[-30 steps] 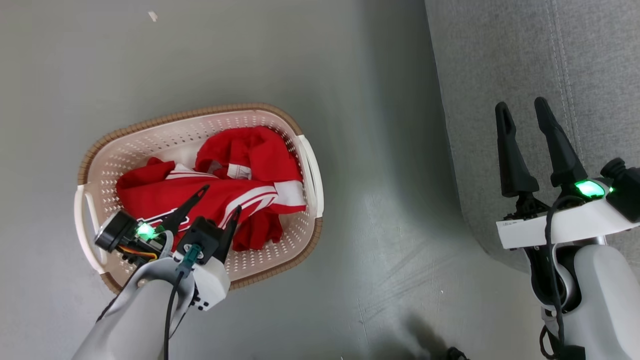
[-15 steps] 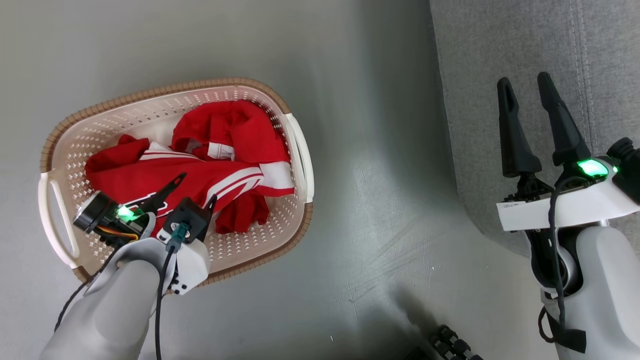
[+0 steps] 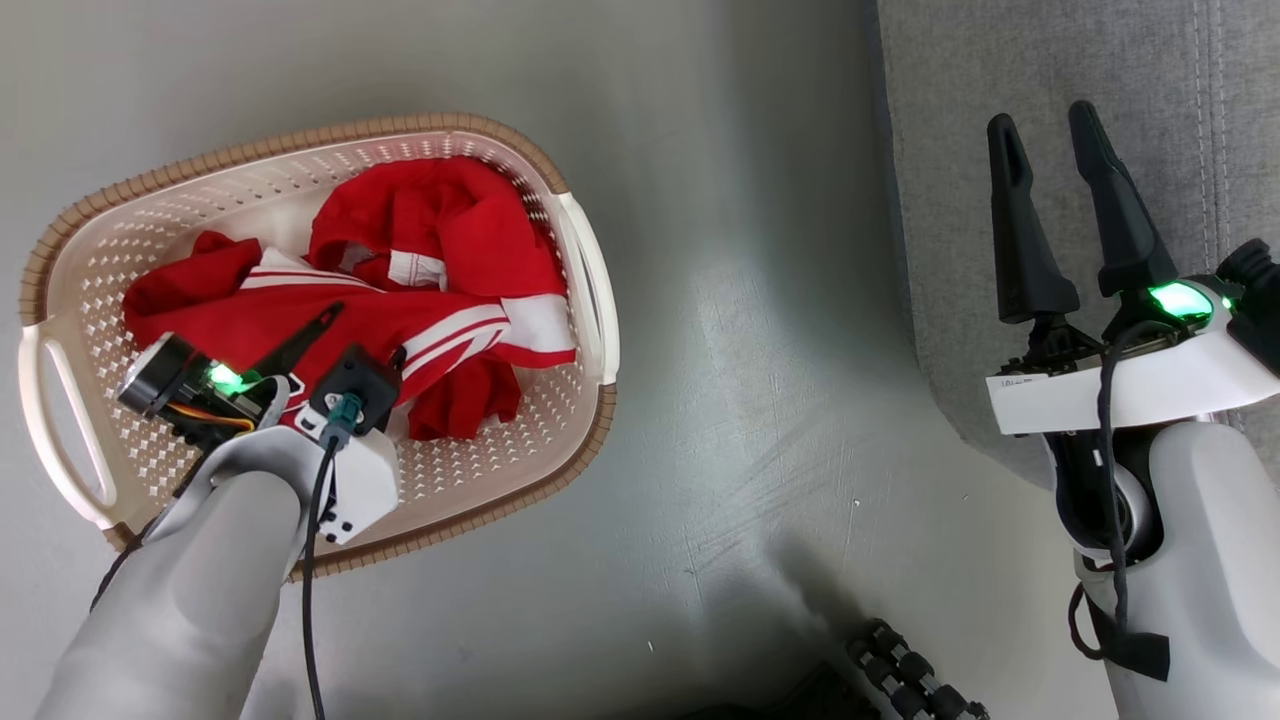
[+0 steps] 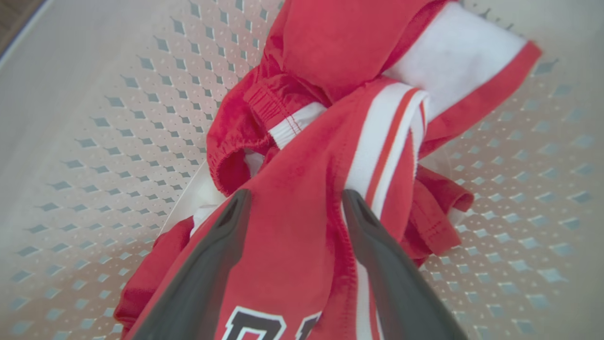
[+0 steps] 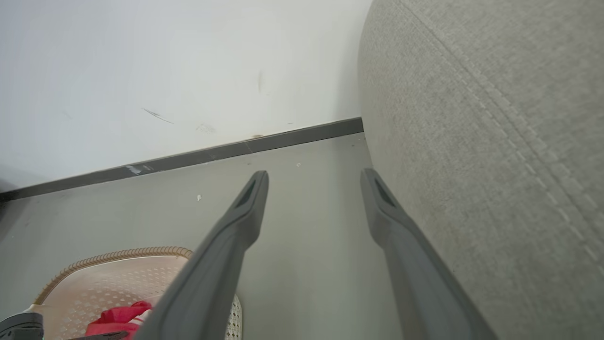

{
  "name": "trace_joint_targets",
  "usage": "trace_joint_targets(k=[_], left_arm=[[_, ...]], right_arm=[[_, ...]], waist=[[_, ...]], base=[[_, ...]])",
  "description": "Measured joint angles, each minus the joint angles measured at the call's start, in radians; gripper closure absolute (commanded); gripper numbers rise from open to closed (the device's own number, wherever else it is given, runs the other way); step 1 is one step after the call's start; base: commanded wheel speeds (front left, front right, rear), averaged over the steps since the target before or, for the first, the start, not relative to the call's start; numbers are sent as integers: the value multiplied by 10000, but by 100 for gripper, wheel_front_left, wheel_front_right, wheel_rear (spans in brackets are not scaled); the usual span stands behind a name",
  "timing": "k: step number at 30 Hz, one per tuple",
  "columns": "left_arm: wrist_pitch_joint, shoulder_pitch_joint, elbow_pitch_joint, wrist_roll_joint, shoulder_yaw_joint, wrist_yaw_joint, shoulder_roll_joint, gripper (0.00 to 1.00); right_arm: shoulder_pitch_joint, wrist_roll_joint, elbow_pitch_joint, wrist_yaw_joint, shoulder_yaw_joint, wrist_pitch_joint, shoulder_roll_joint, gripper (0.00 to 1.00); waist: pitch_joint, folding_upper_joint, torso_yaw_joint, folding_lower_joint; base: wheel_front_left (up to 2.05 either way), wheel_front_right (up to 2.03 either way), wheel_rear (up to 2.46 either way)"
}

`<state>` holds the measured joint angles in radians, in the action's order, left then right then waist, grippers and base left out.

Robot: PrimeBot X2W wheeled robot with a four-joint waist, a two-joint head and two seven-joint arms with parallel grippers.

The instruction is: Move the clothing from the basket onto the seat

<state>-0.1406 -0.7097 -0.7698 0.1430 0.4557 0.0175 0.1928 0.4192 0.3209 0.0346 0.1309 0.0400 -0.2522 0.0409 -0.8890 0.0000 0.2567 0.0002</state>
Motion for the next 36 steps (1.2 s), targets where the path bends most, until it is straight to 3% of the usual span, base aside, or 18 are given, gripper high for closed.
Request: trace_joint_targets(k=[5, 6, 7, 8, 10, 11, 12, 22, 36], left_arm=[[75, -253, -234, 107, 33, -2, 13, 0], [77, -291, -280, 109, 35, -2, 12, 4], [82, -378, -382, 113, 38, -2, 8, 39], [90, -423, -428, 123, 42, -2, 2, 53], [90, -473, -516, 125, 61, -2, -31, 73], [88, -478, -571, 128, 65, -2, -50, 91], [88, -478, -623, 138, 75, -2, -63, 100], [-119, -625, -836, 121, 0, -23, -247, 100], [-909, -516, -397, -826, -759, -343, -397, 100]], right_arm=[[105, 77, -8, 0, 21, 0, 2, 0], [174, 98, -10, 0, 21, 0, 2, 0], [264, 125, -12, 0, 23, 0, 2, 0], [303, 127, -15, 0, 25, 0, 2, 0], [378, 128, -25, 0, 17, 0, 4, 0], [400, 128, -40, 0, 8, 0, 4, 0], [405, 128, -48, 0, 0, 0, 4, 0], [433, 125, -142, 0, -86, 0, 4, 0], [549, -573, -694, 2, -761, -31, -4, 0]], waist=[[-202, 0, 40, 0], [-235, 0, 48, 0], [-295, 0, 65, 0], [-322, 0, 73, 0], [-365, 0, 89, 0], [-369, 0, 91, 0], [-369, 0, 90, 0], [-293, 0, 43, -1], [149, 0, -191, -1]], base=[[0, 0, 0], [0, 0, 0], [0, 0, 0], [0, 0, 0], [0, 0, 0], [0, 0, 0], [0, 0, 0], [0, 0, 0], [0, 0, 0]])
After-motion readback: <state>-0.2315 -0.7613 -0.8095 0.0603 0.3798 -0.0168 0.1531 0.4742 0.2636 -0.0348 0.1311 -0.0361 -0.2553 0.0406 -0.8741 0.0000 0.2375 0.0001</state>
